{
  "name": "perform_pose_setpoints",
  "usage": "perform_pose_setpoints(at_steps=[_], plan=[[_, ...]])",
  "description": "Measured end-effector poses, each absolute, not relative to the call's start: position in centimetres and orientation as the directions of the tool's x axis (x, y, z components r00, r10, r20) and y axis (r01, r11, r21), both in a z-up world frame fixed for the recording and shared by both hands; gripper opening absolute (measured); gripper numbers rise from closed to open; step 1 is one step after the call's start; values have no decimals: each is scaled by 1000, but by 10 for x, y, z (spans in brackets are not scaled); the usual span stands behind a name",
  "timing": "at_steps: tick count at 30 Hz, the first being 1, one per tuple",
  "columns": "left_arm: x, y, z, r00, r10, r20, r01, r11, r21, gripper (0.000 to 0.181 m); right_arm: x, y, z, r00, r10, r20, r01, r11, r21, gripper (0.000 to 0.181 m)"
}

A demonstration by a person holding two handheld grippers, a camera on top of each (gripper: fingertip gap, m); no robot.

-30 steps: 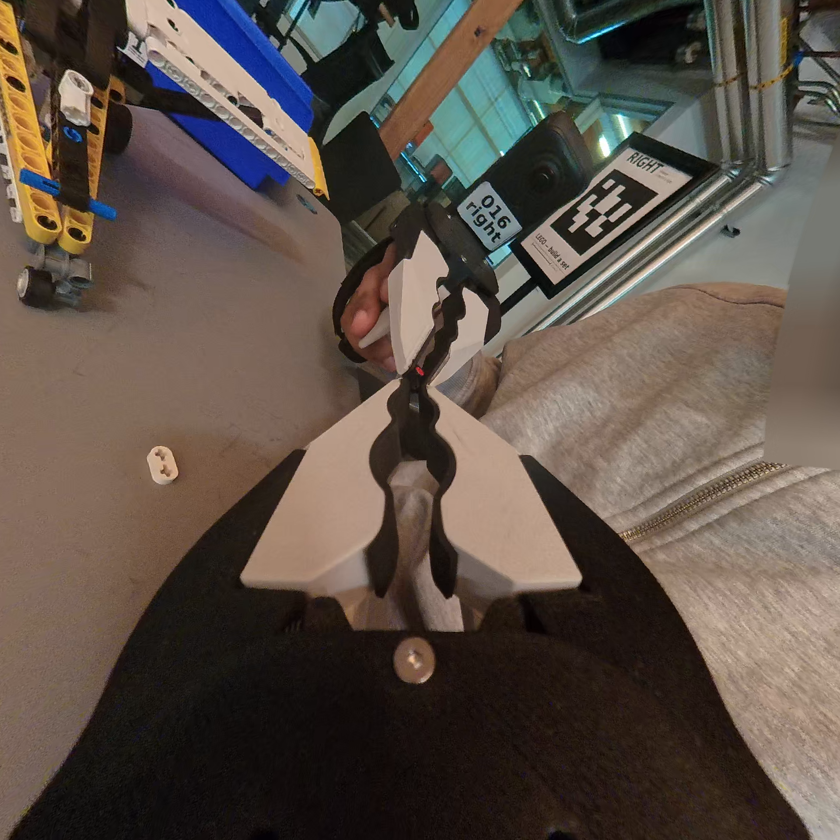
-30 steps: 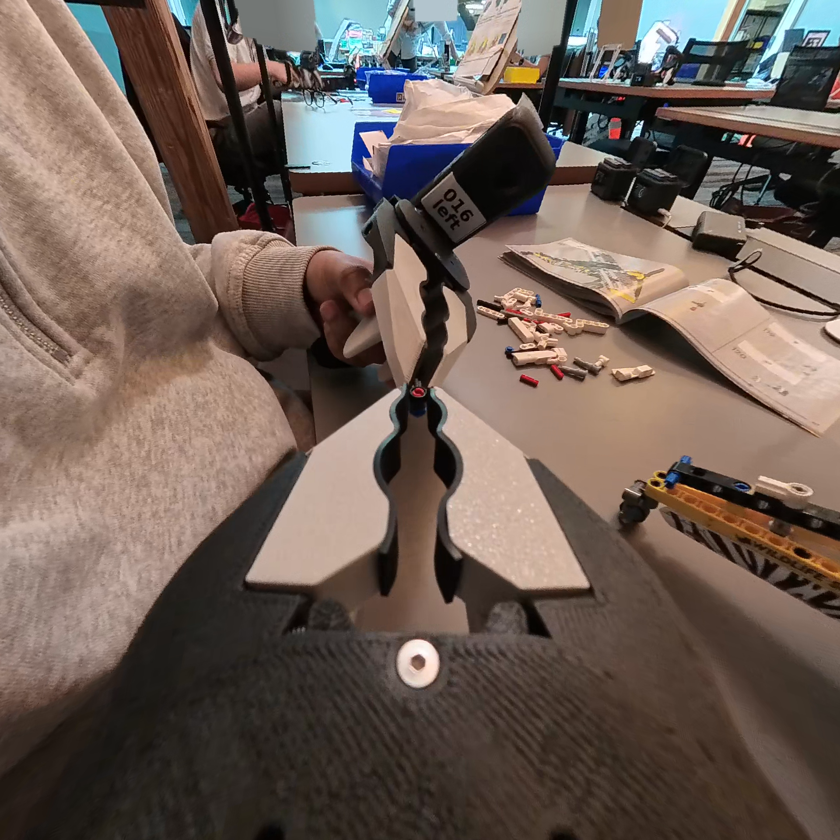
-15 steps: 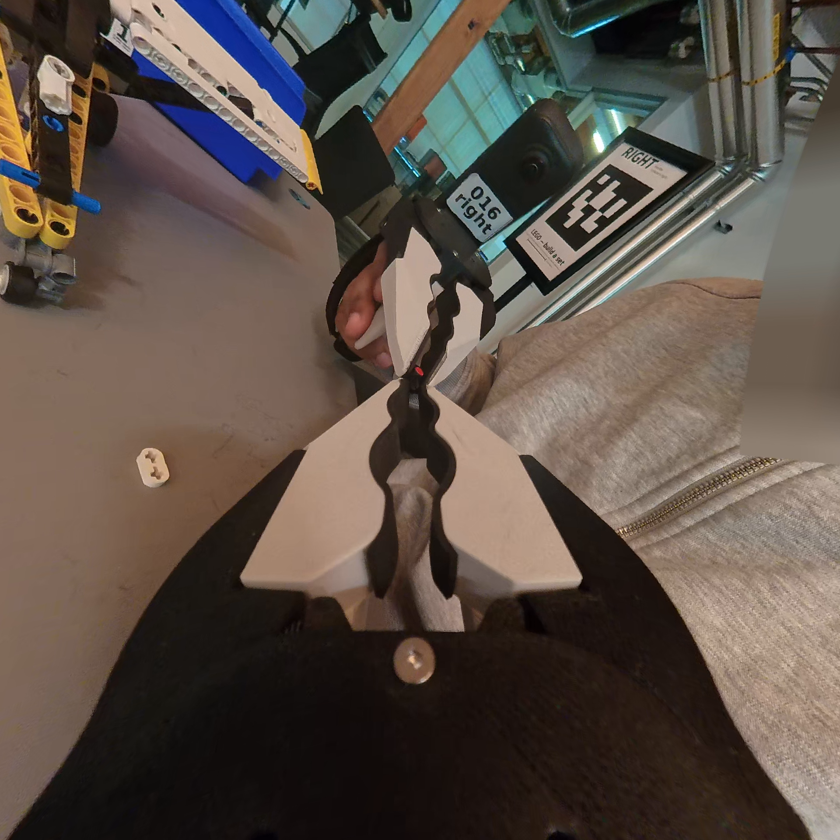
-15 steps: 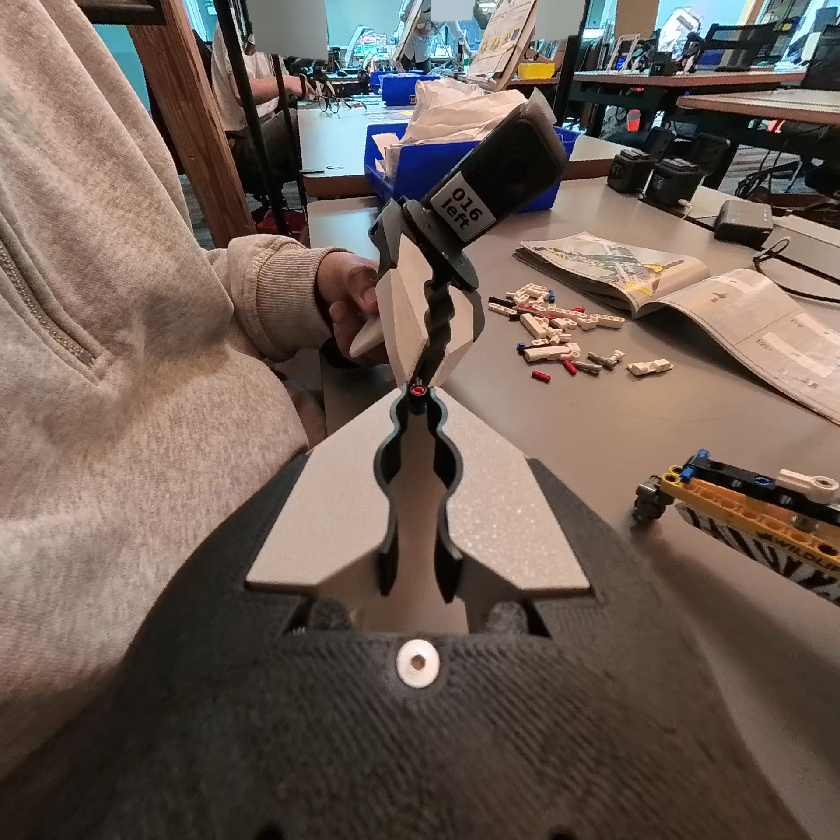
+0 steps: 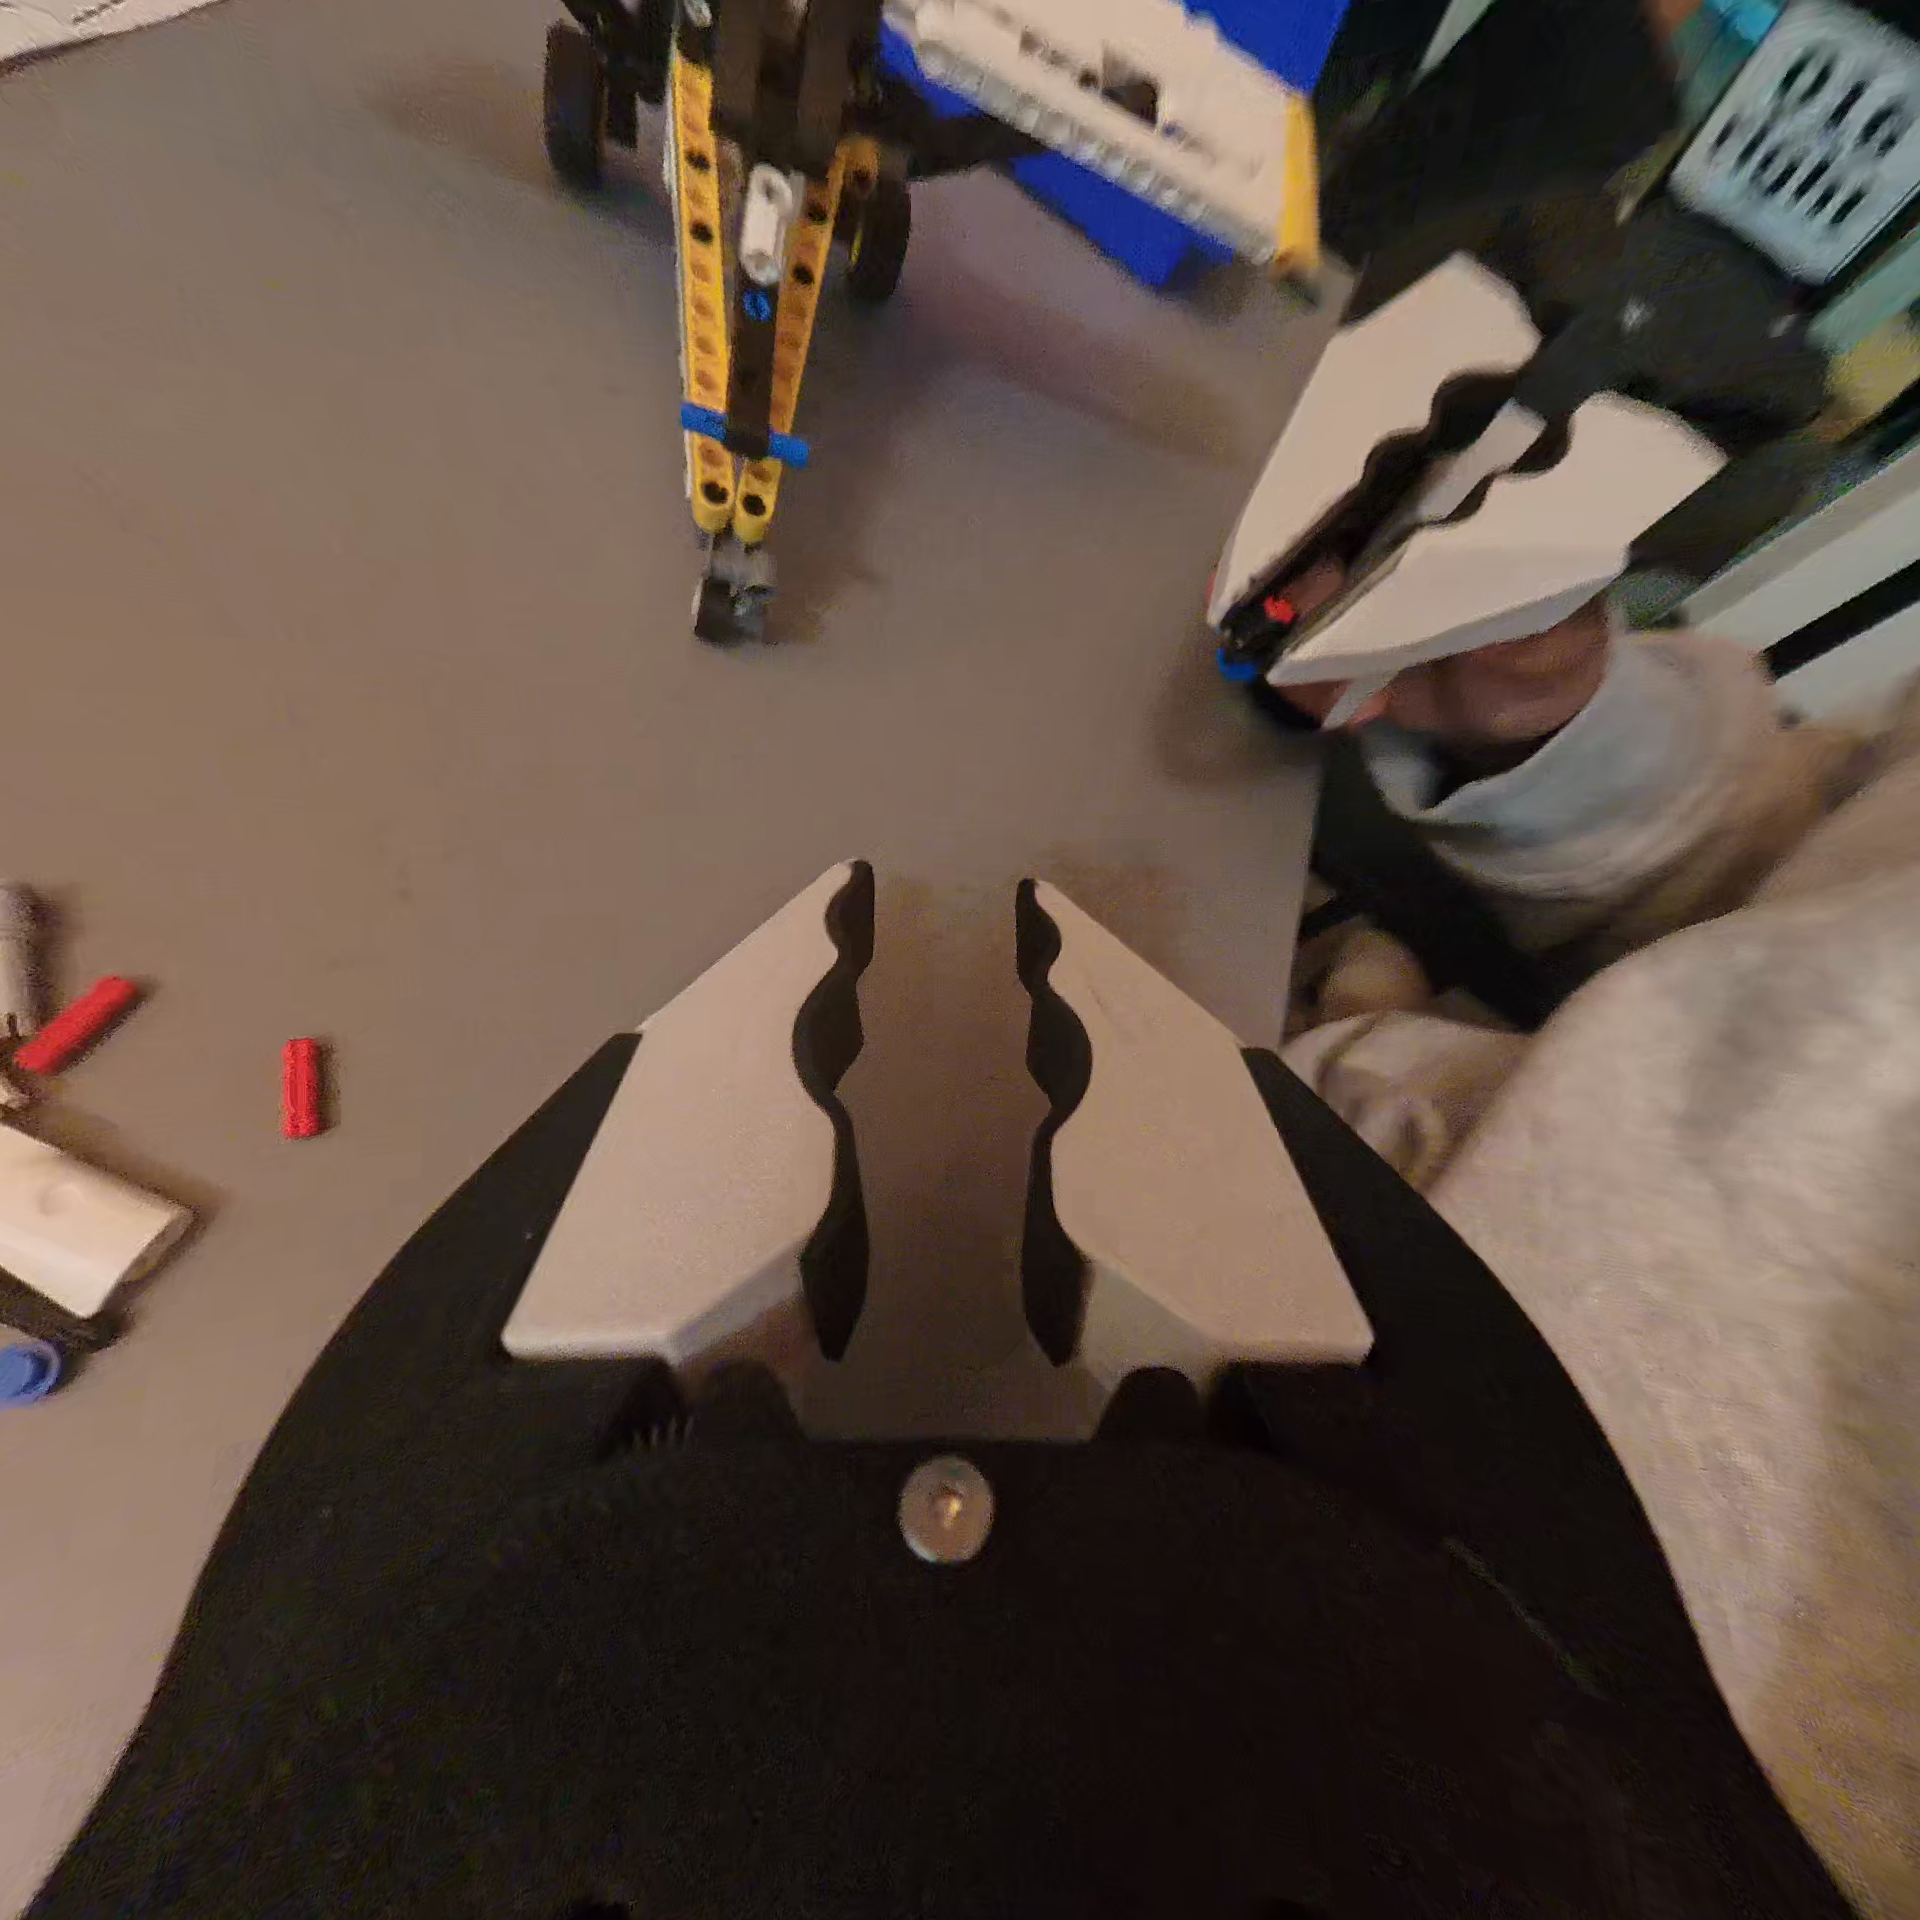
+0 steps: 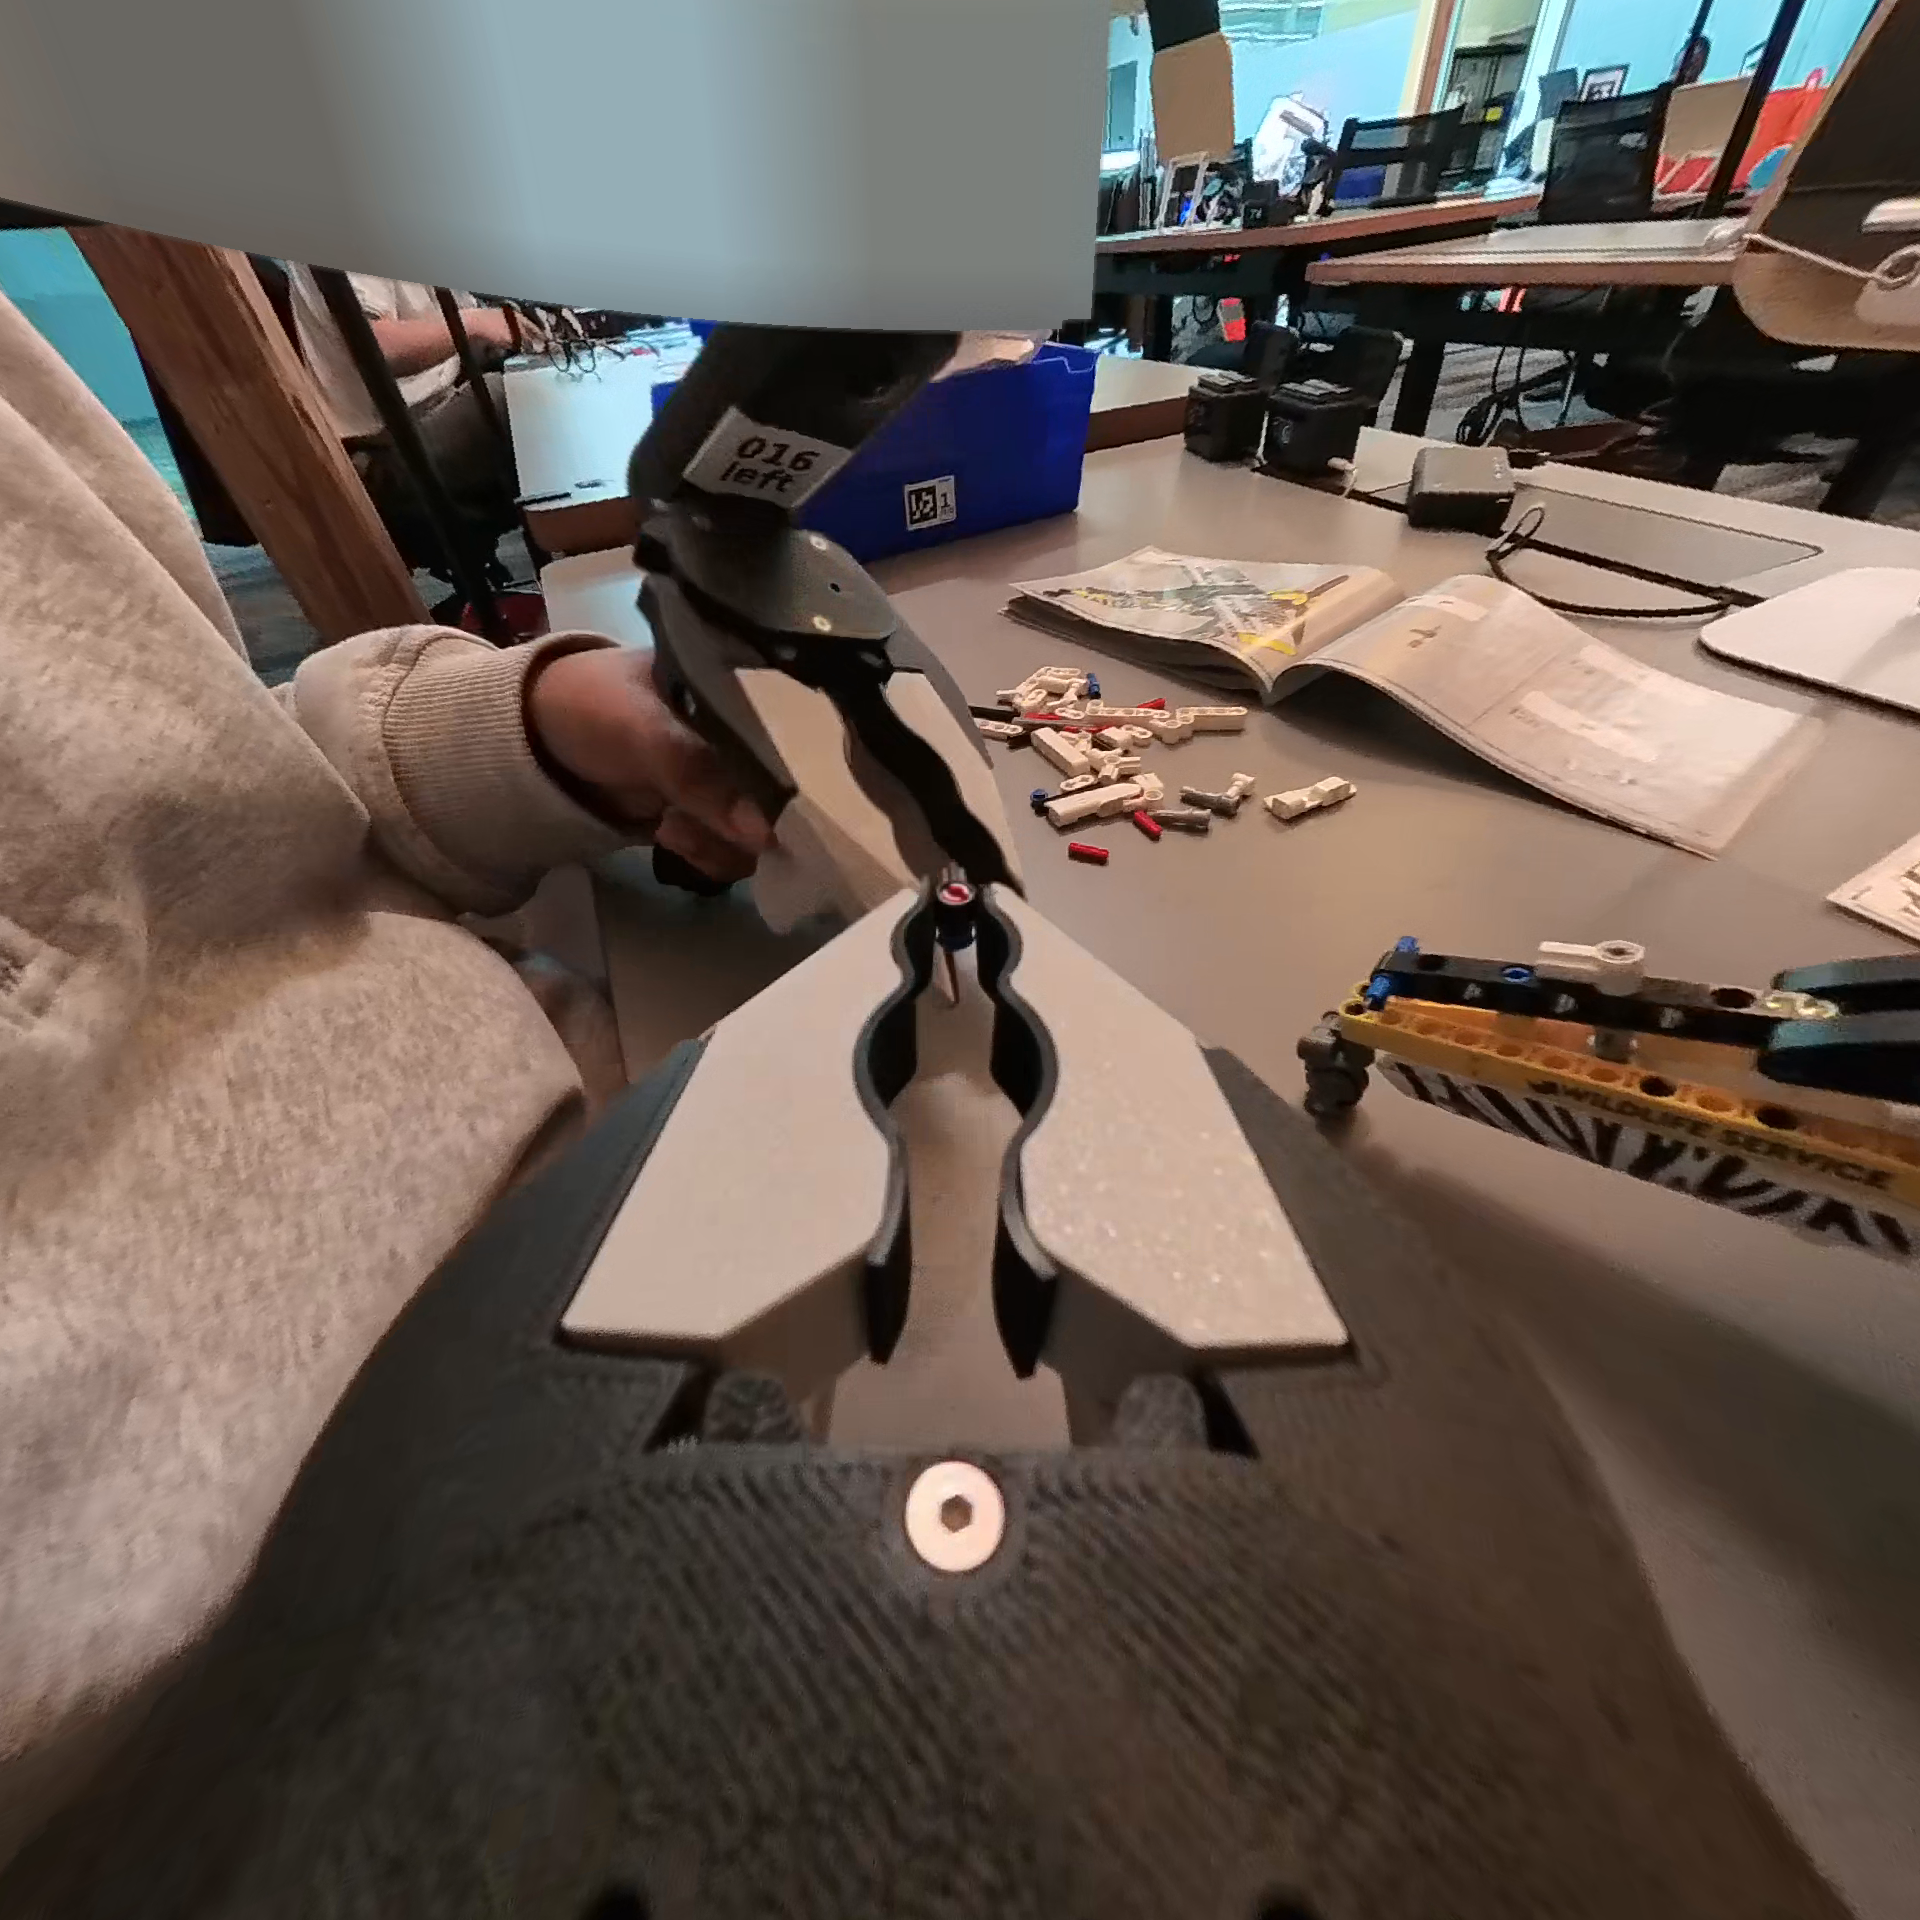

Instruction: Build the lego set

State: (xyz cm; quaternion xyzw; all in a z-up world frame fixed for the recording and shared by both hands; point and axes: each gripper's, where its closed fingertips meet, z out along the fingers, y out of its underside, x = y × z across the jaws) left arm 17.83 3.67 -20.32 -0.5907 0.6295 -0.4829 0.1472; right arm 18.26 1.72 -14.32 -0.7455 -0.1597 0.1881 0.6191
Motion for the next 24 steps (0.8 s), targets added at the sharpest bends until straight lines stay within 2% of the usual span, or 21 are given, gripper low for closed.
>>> perform_pose_setpoints(at_steps=[8, 24], plan=[[186, 44, -222, -192, -968, 162, -653, 3, -758, 24, 186, 19, -142, 878, 467, -101, -28, -161, -986, 6], [188, 50, -234, -157, -984, 85, -705, 52, -707, 21, 190, 20, -140, 889, 448, -98, -35, -148, -988, 6]])
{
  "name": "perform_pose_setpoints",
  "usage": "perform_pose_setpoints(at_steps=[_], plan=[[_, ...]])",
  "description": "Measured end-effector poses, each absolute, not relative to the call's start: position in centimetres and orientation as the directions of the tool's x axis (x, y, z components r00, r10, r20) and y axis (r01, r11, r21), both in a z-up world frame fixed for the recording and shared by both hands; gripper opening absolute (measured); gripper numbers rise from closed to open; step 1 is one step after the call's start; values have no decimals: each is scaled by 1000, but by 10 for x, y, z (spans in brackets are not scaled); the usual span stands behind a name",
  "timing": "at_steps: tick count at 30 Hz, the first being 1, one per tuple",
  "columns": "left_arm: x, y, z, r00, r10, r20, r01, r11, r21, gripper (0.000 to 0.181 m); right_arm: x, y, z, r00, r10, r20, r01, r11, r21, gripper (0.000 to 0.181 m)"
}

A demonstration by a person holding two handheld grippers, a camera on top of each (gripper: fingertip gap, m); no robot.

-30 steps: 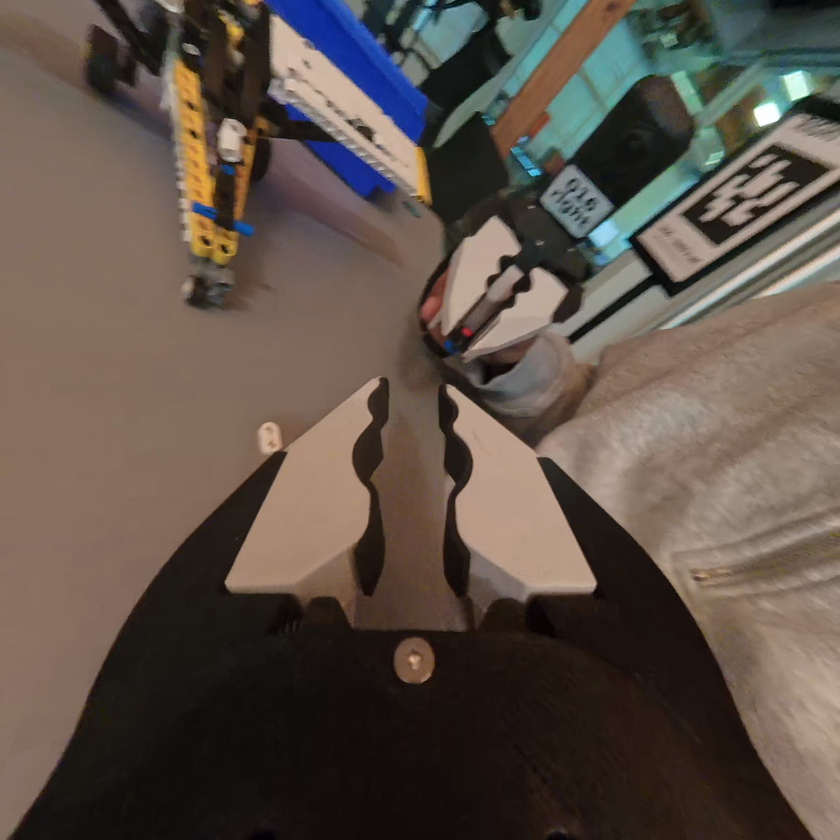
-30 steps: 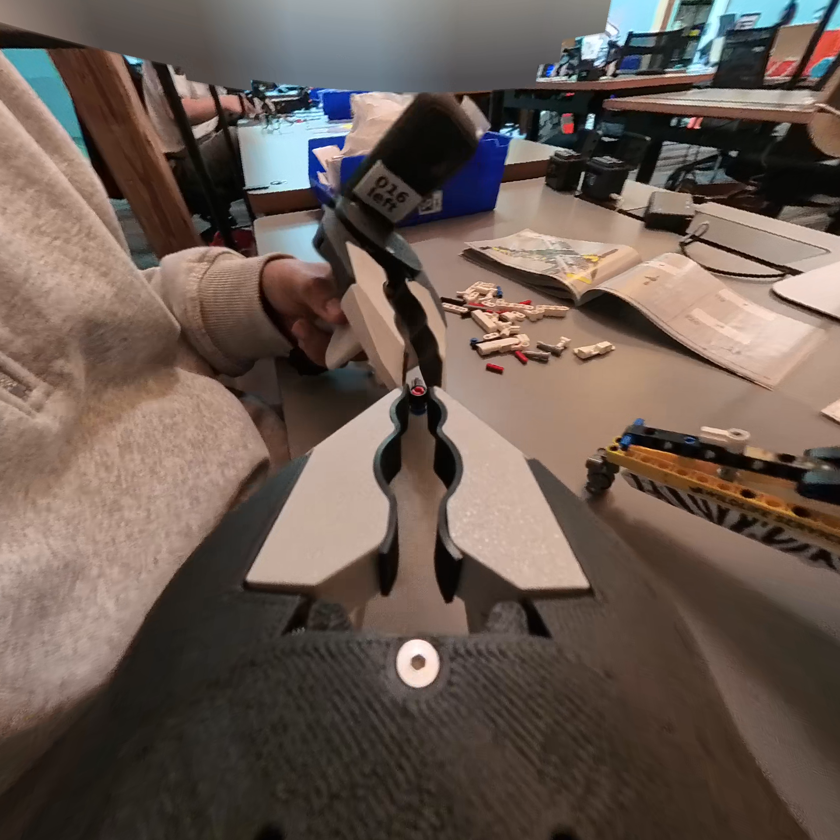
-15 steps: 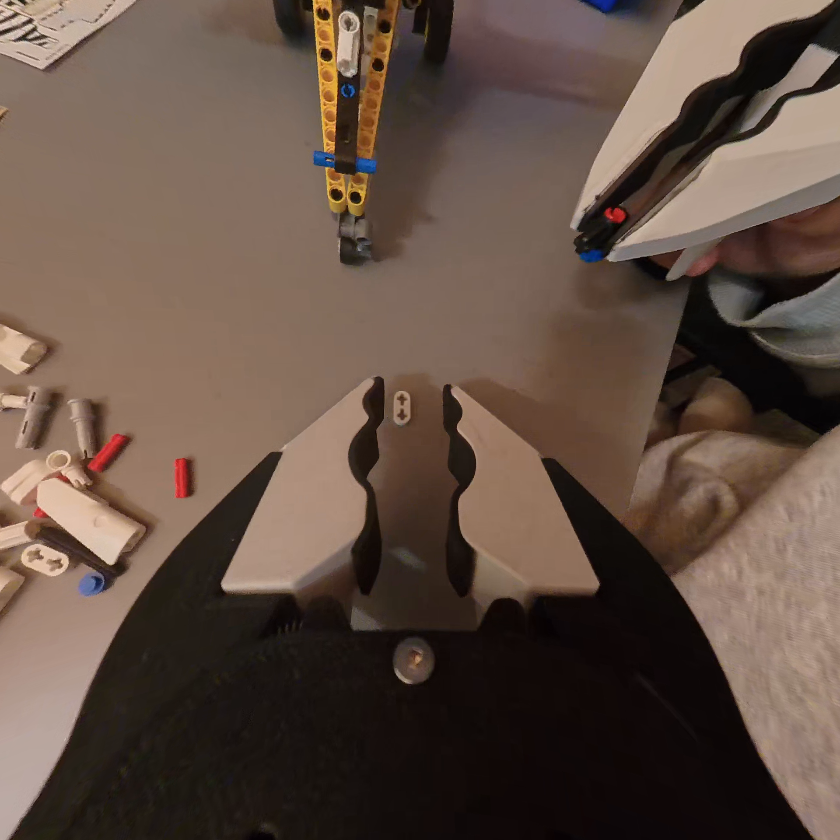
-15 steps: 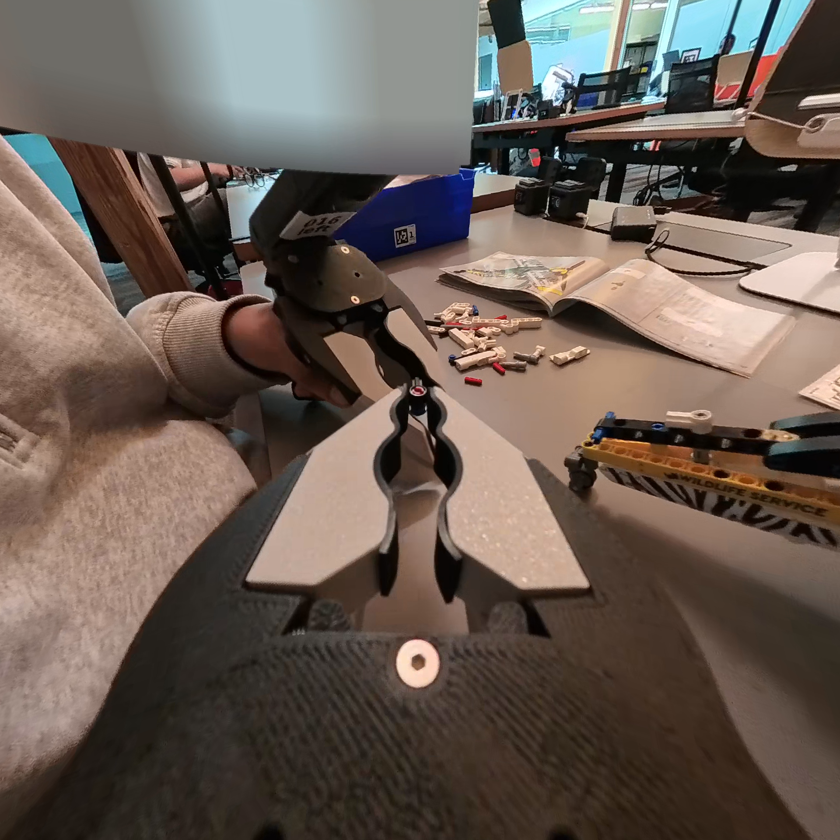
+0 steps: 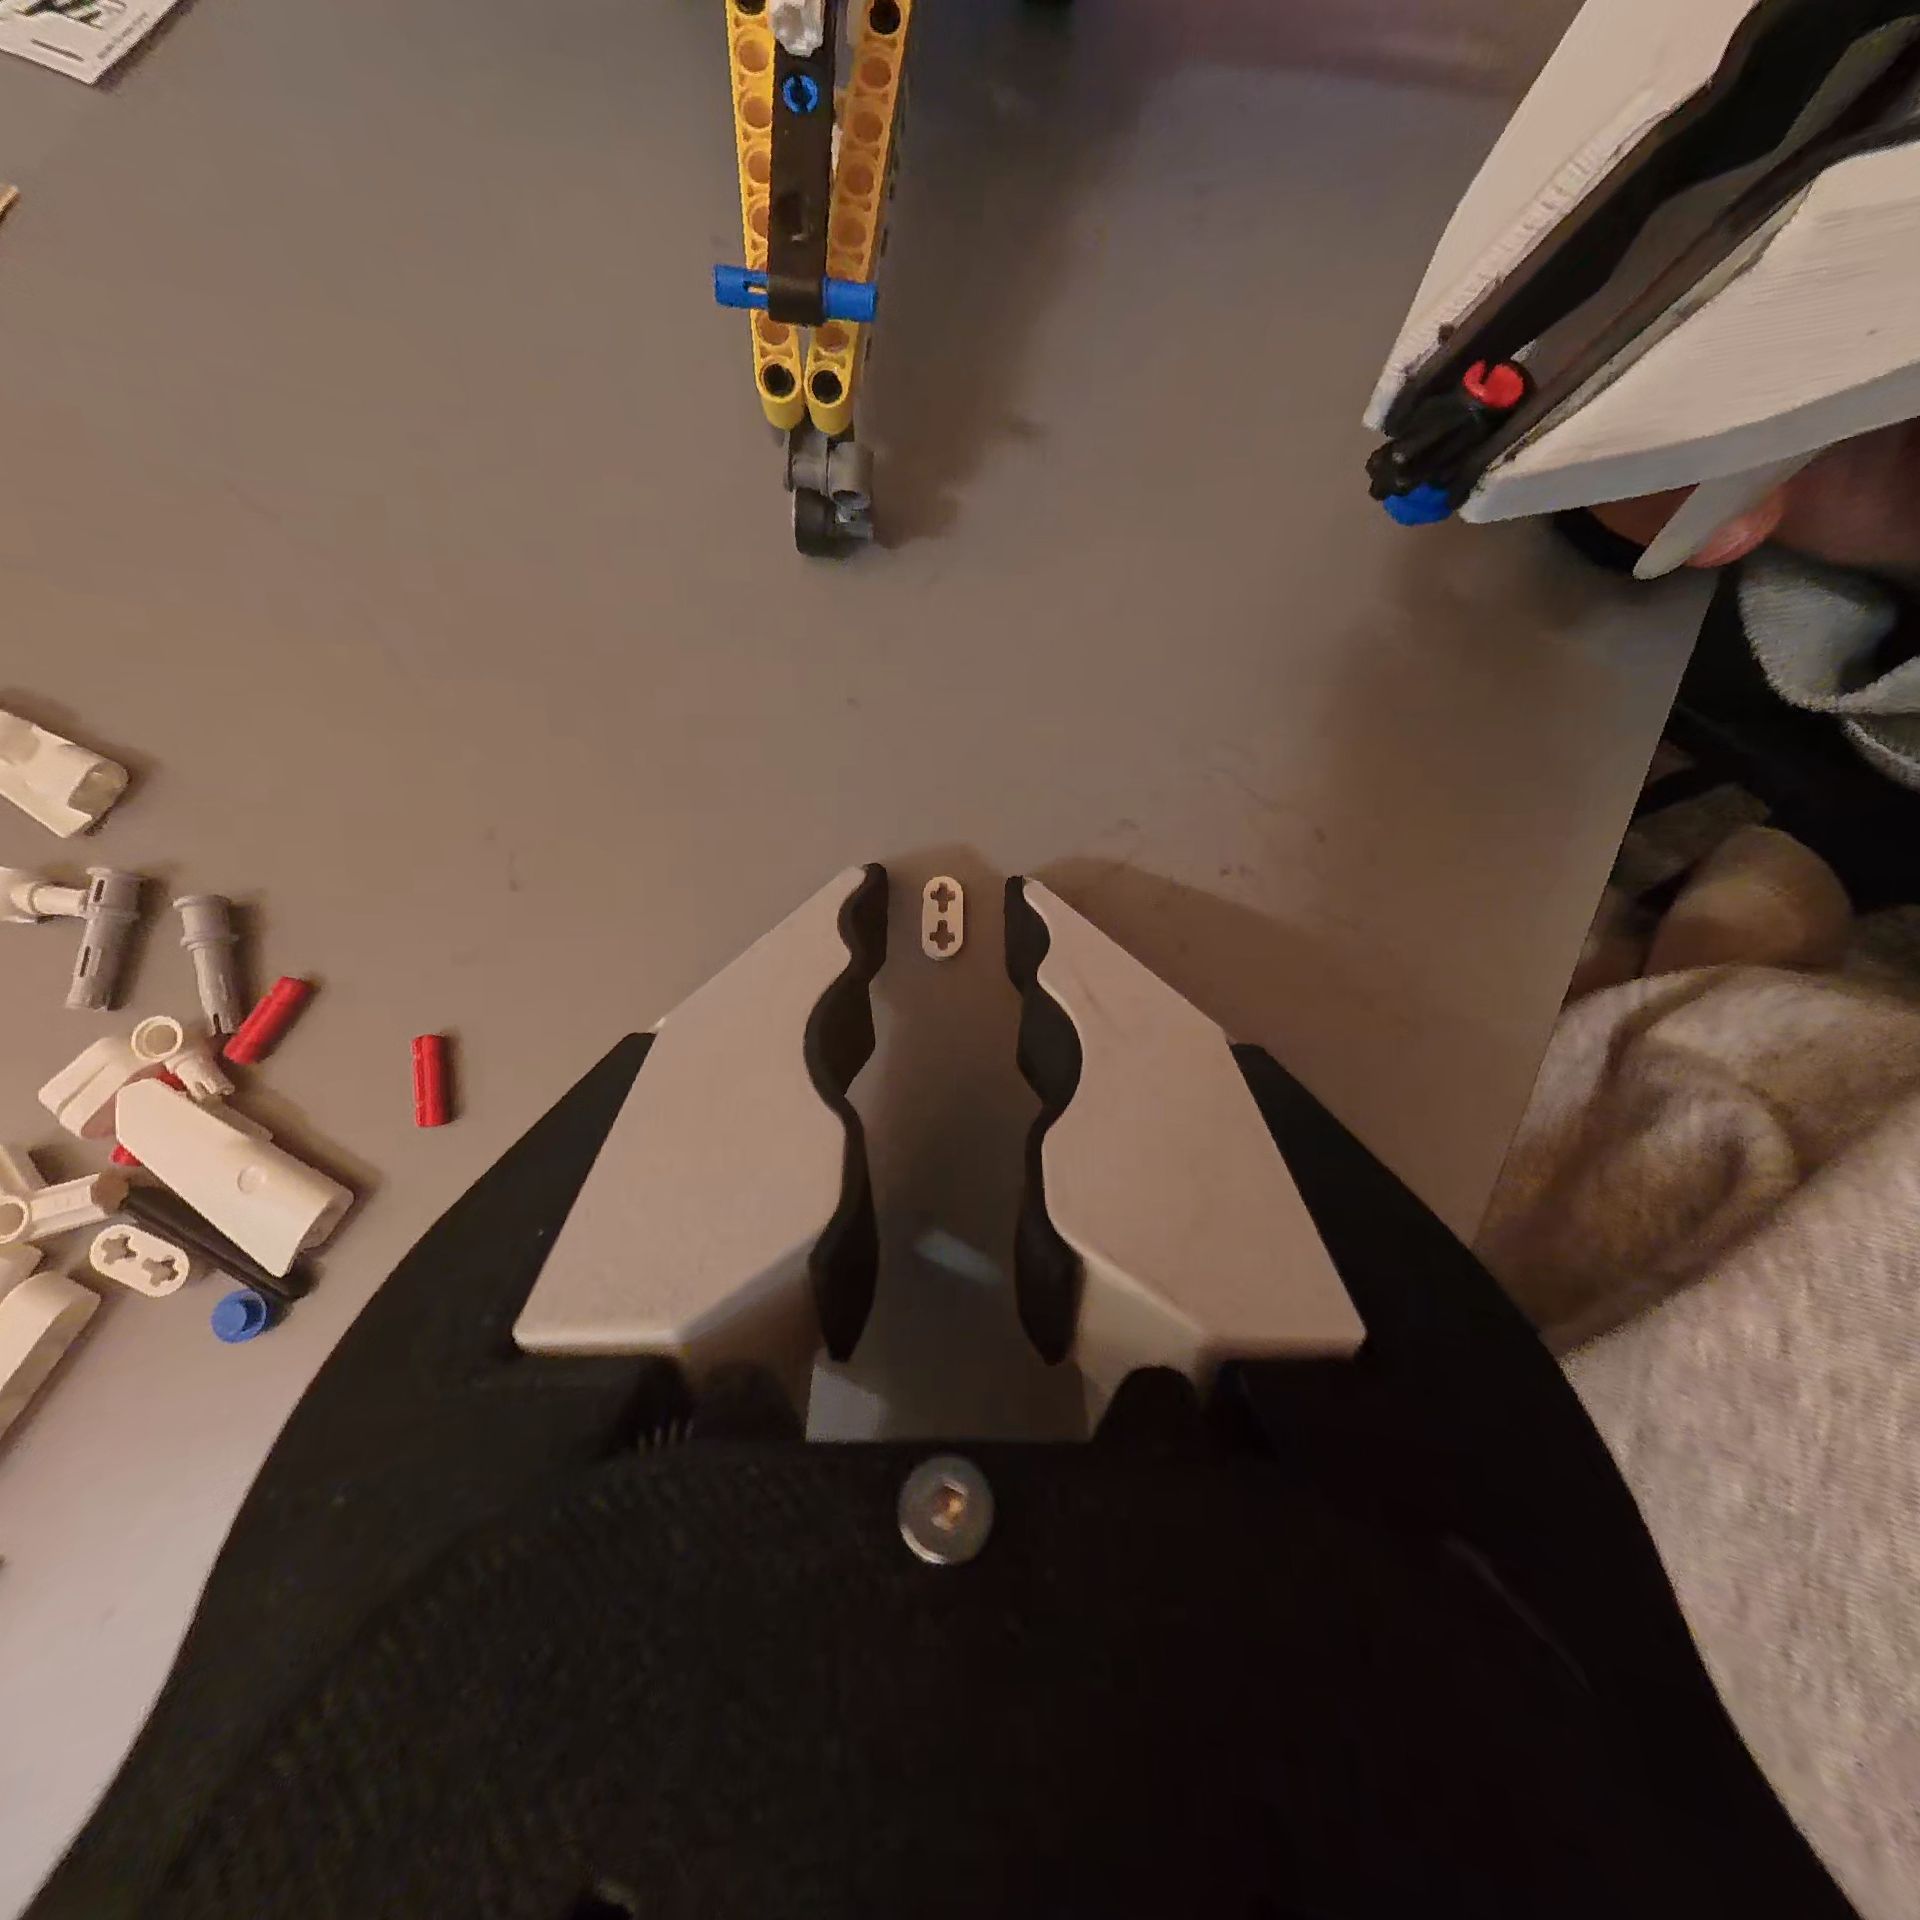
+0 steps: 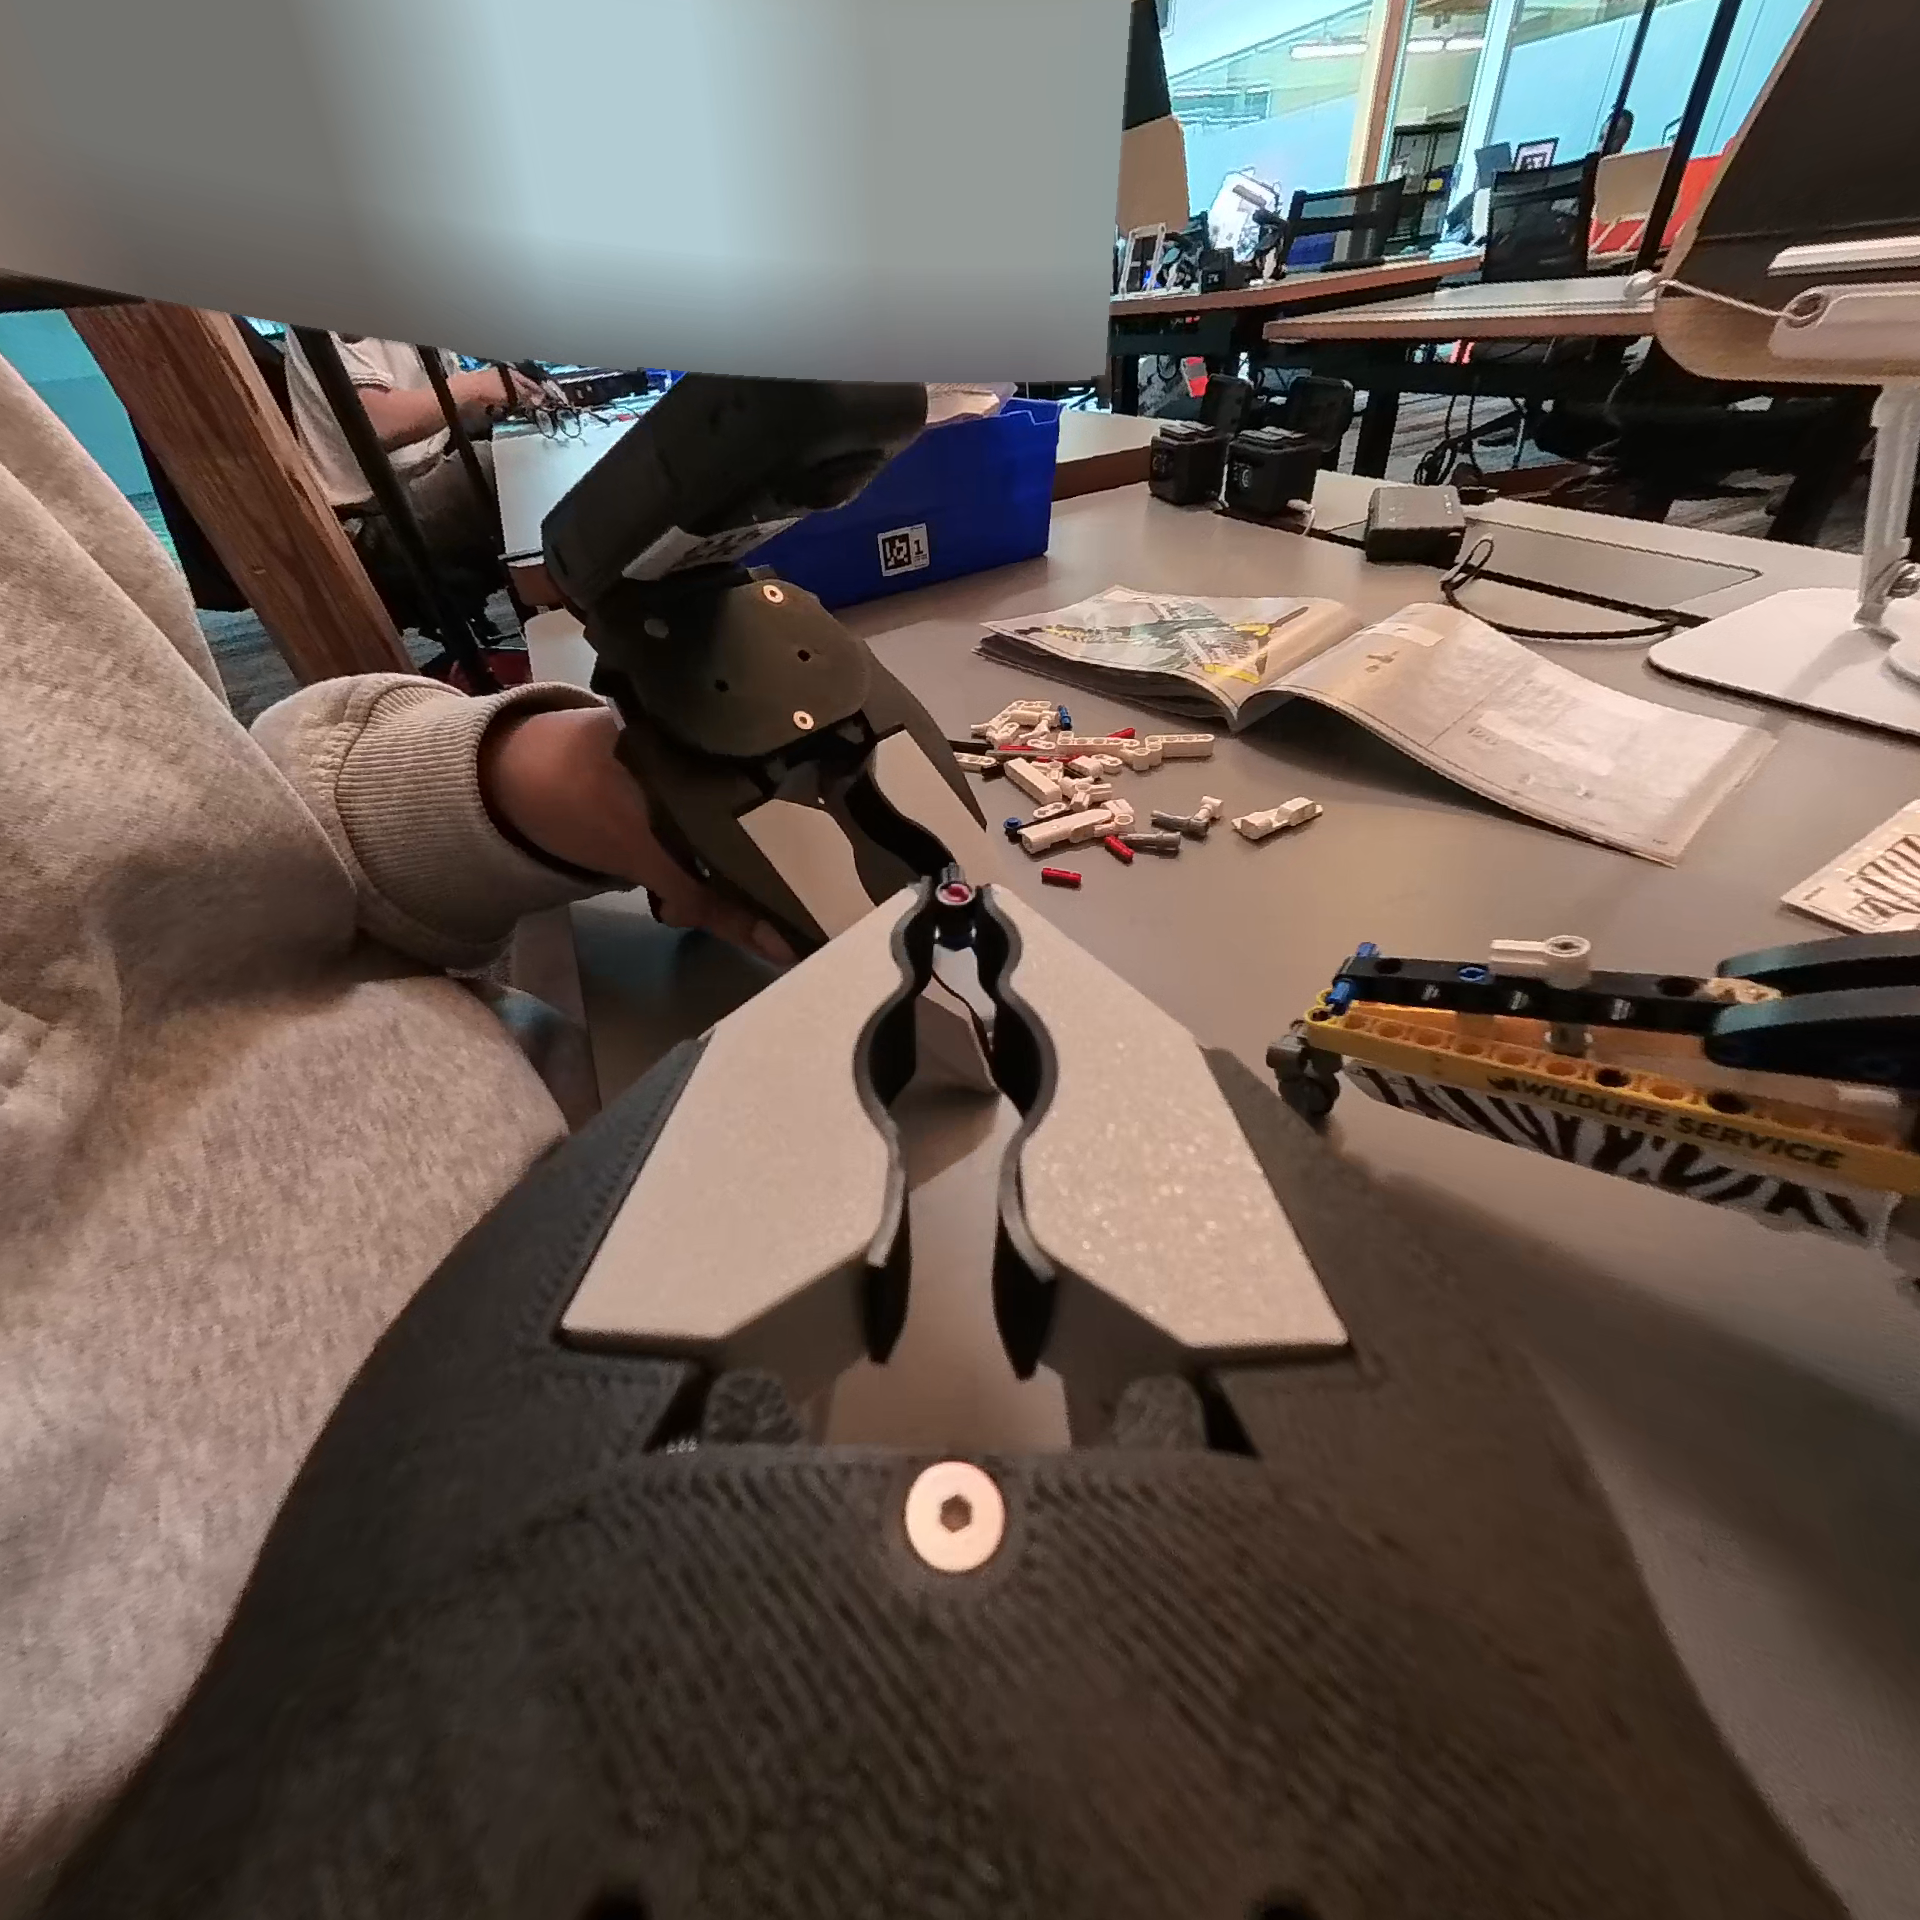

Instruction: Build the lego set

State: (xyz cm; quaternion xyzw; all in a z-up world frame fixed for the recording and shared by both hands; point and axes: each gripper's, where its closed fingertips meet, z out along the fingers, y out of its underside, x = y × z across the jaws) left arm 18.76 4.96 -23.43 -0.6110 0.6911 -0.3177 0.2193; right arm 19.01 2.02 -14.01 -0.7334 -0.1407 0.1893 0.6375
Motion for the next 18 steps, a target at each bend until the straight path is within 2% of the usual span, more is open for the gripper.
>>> perform_pose_setpoints(at_steps=[6, 9, 14, 16, 18], plan=[[185, 51, -235, -154, -988, 20, -724, 99, -683, 20, 194, 19, -137, 893, 438, -109, -56, -132, -990, 6], [184, 49, -235, -170, -985, 13, -727, 116, -677, 6, 194, 20, -137, 894, 434, -114, -61, -133, -989, 6], [186, 51, -232, -158, -987, 12, -716, 106, -690, 6, 196, 22, -138, 899, 422, -120, -66, -142, -988, 6], [194, 48, -215, -146, -979, 141, -625, -19, -781, 6, 199, 23, -139, 906, 403, -128, -74, -147, -986, 6], [199, 39, -176, -236, -867, 439, -461, -298, -836, 6, 205, 27, -139, 916, 372, -148, -96, -153, -983, 6]])
